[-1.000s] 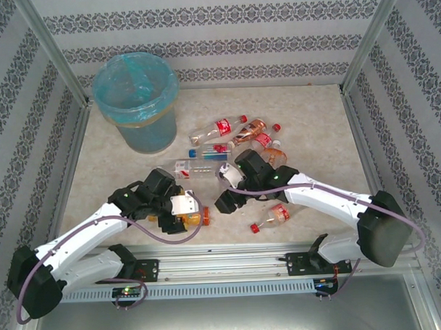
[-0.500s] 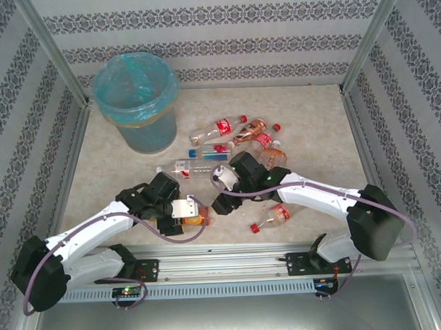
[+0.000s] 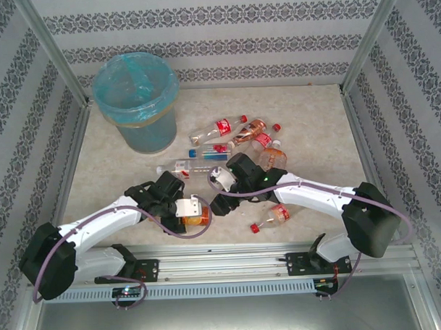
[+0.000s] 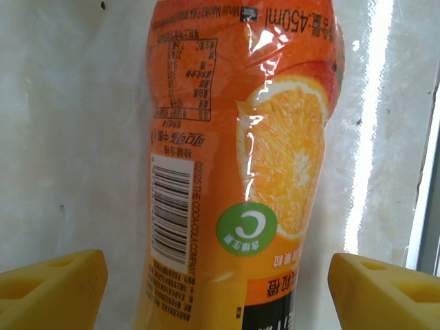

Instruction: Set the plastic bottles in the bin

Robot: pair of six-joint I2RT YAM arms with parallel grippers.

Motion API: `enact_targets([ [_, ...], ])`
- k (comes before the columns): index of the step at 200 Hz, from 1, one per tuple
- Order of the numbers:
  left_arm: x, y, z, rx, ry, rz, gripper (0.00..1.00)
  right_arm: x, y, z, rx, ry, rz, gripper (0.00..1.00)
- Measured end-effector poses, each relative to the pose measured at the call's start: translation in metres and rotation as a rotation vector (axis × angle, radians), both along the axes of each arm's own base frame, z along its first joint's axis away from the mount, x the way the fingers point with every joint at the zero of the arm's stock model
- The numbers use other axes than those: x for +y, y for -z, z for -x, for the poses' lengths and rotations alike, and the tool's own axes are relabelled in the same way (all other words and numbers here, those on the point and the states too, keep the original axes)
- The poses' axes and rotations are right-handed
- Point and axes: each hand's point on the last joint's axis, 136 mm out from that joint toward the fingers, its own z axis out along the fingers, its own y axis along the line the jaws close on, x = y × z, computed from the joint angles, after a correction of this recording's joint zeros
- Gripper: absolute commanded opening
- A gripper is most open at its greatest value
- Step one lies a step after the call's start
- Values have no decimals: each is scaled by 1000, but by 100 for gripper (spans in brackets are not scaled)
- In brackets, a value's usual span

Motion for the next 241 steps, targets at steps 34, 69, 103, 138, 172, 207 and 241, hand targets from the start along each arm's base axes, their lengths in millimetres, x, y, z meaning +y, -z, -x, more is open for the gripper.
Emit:
enact_targets([
  [34,1,11,1,33,0,-25,82,0,1,-2,5,21,1,68],
  [69,2,20,1,57,-2,-49,79,-8,2,-12,1,89,15,69],
  [103,5,31,3,88,-4,-84,71,-26,-10,-26,-25,173,-17,69],
  [138,5,31,-2,80,-12,-98,57,-41,-27,-35,-76,226,-53,69],
  [172,1,22,-8,48,-12,-82,51,-50,-37,-41,-107,258,-69,69],
  [207,0,1,-10,5,-20,-46,49,-52,-40,-41,-118,264,-70,69],
  [241,-5,-46,-20,-58,-82,22,49,-53,-45,-41,-108,270,-67,71],
])
